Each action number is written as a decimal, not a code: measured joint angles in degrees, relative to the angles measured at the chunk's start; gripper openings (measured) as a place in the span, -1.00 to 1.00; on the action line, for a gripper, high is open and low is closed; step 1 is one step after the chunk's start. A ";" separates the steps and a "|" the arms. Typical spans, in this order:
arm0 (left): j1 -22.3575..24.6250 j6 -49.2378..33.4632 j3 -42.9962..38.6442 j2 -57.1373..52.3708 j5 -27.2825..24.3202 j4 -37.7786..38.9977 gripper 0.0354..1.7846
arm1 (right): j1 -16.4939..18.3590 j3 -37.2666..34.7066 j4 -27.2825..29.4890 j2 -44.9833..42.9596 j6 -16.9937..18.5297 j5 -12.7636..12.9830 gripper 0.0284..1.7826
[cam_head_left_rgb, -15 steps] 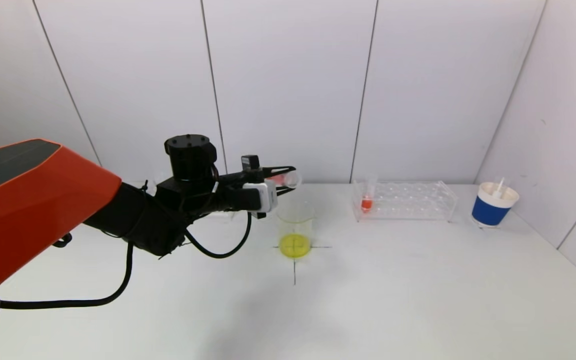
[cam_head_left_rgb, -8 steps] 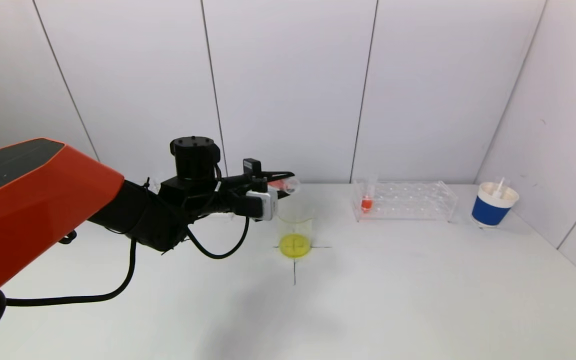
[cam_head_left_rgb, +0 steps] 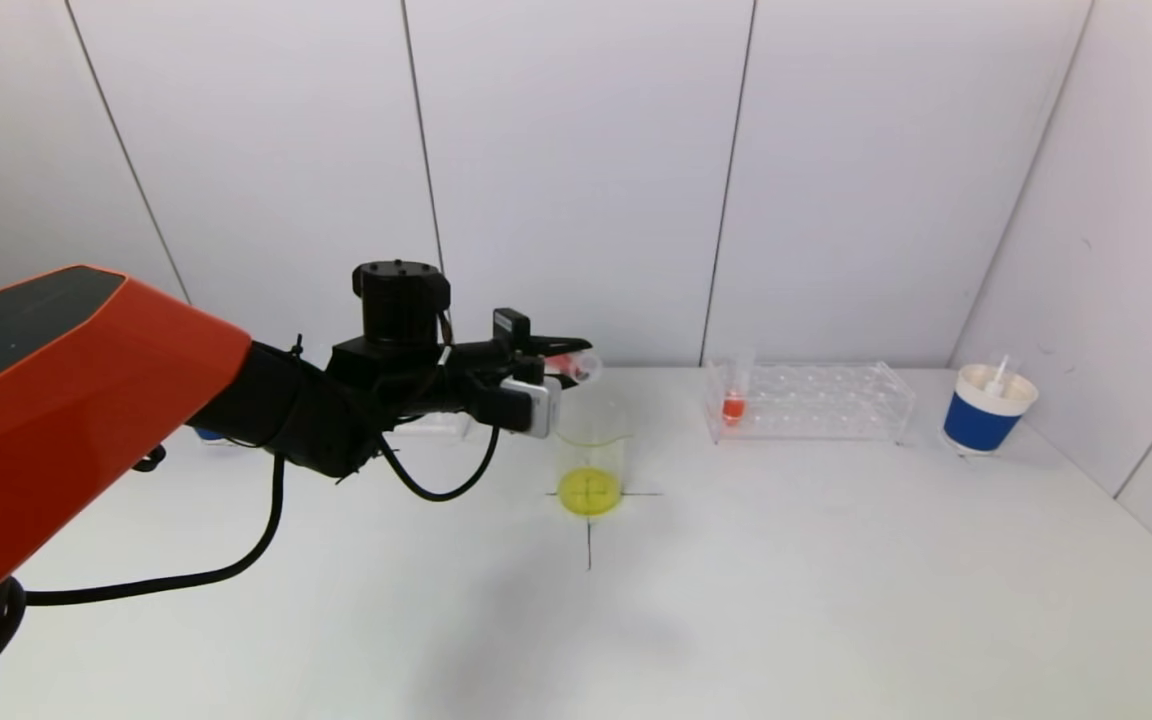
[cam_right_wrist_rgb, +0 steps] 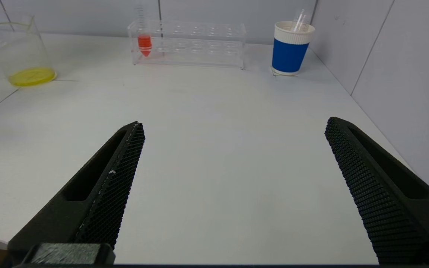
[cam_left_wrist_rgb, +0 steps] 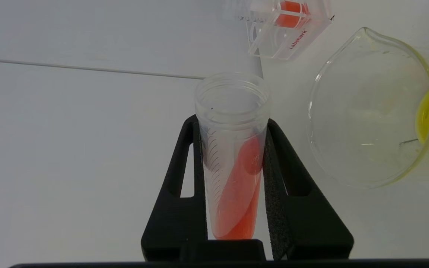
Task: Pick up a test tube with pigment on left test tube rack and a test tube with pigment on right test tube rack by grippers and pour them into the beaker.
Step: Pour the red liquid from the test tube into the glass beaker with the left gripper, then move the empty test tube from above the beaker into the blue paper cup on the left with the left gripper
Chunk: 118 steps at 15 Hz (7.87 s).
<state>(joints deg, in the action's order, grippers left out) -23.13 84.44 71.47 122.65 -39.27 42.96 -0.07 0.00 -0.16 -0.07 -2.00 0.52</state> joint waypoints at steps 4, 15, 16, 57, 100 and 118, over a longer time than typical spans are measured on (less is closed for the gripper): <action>0.01 0.01 0.16 0.11 0.02 0.10 -0.52 | 0.00 0.00 -0.02 0.00 0.00 0.00 0.98; 0.52 4.06 1.07 0.41 -0.04 -0.02 -0.52 | 0.00 0.00 0.00 0.00 0.00 0.00 0.98; 0.55 4.41 1.18 0.45 -0.06 -0.02 -0.52 | 0.00 0.00 -0.02 0.00 0.02 -0.01 0.98; 1.41 19.20 7.85 2.84 1.17 -2.52 -0.52 | 0.00 0.00 -0.02 0.00 0.00 0.00 0.98; 0.63 33.80 13.17 3.38 -3.16 -5.39 -0.52 | 0.00 0.00 0.00 0.00 0.00 0.00 0.98; 0.28 -3.49 6.75 4.19 6.36 12.65 -0.52 | 0.00 0.00 -0.02 0.00 0.00 0.00 0.98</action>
<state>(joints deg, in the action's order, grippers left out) -22.85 80.96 78.23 126.84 -32.90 55.61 -0.07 0.00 -0.18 -0.07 -2.00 0.52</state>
